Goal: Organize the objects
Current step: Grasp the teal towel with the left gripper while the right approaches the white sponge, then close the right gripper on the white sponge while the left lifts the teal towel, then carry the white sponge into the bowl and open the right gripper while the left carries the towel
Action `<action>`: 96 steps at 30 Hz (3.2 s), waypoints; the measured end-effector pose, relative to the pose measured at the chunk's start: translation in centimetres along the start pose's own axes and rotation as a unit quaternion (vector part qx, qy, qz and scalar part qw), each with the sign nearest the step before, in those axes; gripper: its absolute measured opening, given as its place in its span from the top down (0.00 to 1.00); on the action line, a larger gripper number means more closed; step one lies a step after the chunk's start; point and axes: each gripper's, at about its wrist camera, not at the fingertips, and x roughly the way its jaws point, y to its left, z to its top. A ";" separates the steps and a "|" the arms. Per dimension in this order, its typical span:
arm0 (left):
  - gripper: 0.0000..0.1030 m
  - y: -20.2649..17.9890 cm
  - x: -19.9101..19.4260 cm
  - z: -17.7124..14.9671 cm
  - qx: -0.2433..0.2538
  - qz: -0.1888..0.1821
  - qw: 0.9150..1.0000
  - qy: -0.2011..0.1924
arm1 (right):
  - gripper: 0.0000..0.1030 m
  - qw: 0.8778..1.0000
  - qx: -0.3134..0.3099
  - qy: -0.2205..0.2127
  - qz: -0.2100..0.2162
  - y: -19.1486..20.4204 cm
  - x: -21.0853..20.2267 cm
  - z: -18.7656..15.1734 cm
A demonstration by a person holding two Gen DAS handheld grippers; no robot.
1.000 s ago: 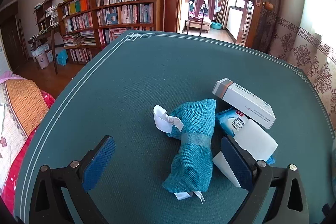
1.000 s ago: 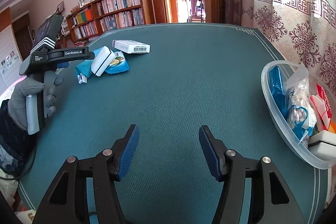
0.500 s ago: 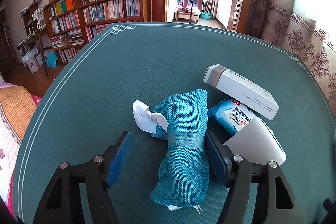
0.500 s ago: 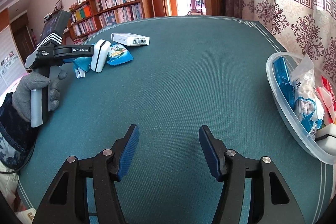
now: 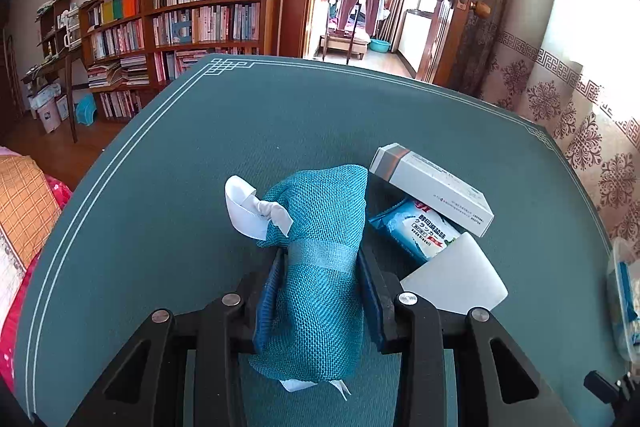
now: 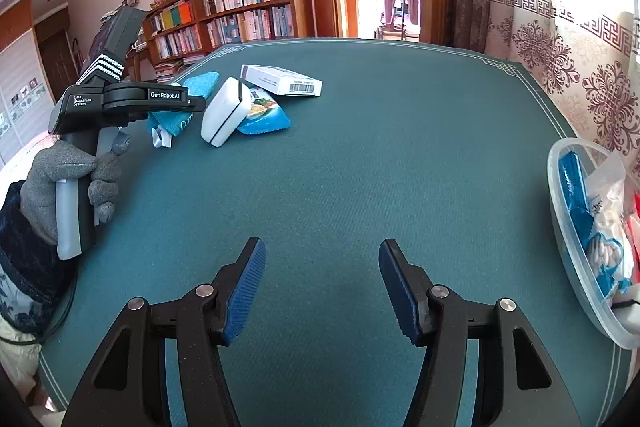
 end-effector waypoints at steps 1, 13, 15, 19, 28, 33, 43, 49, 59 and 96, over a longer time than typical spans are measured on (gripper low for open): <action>0.62 0.1 -0.3 0.1 -0.004 0.002 1.000 -0.005 | 0.41 1.000 -0.002 0.000 0.005 0.4 0.3 0.4; 0.62 1.5 -0.3 0.4 -0.035 0.018 0.999 -0.011 | 0.39 0.996 -0.072 -0.042 0.010 6.1 4.8 6.3; 0.62 1.7 -0.4 0.4 -0.040 0.015 0.999 -0.013 | 0.38 0.995 -0.084 -0.043 0.008 7.1 5.6 7.0; 0.62 2.4 -0.5 0.5 -0.053 0.017 0.998 -0.015 | 0.33 0.993 -0.108 -0.041 0.001 8.7 7.4 7.8; 0.62 3.6 -0.3 0.7 -0.077 0.018 0.997 -0.010 | 0.32 0.985 -0.166 -0.019 -0.045 11.2 11.5 8.7; 0.62 3.8 0.0 0.7 -0.086 0.016 0.996 -0.003 | 0.32 0.983 -0.176 -0.004 -0.060 11.8 12.5 8.9; 0.62 3.5 -0.3 0.4 -0.081 0.008 0.997 -0.004 | 0.44 0.991 -0.125 -0.011 -0.049 10.0 11.0 8.3; 0.62 3.2 -0.4 0.3 -0.074 0.006 0.997 -0.004 | 0.44 0.995 -0.083 -0.026 -0.043 8.4 7.9 7.0; 0.62 2.2 -0.6 0.0 -0.056 0.006 0.998 -0.008 | 0.44 0.996 -0.014 -0.063 -0.061 4.3 1.3 5.6; 0.62 -4.5 -8.6 -2.9 -0.053 -0.006 0.996 -0.070 | 0.44 0.995 0.042 -0.082 -0.040 -3.6 -5.4 2.3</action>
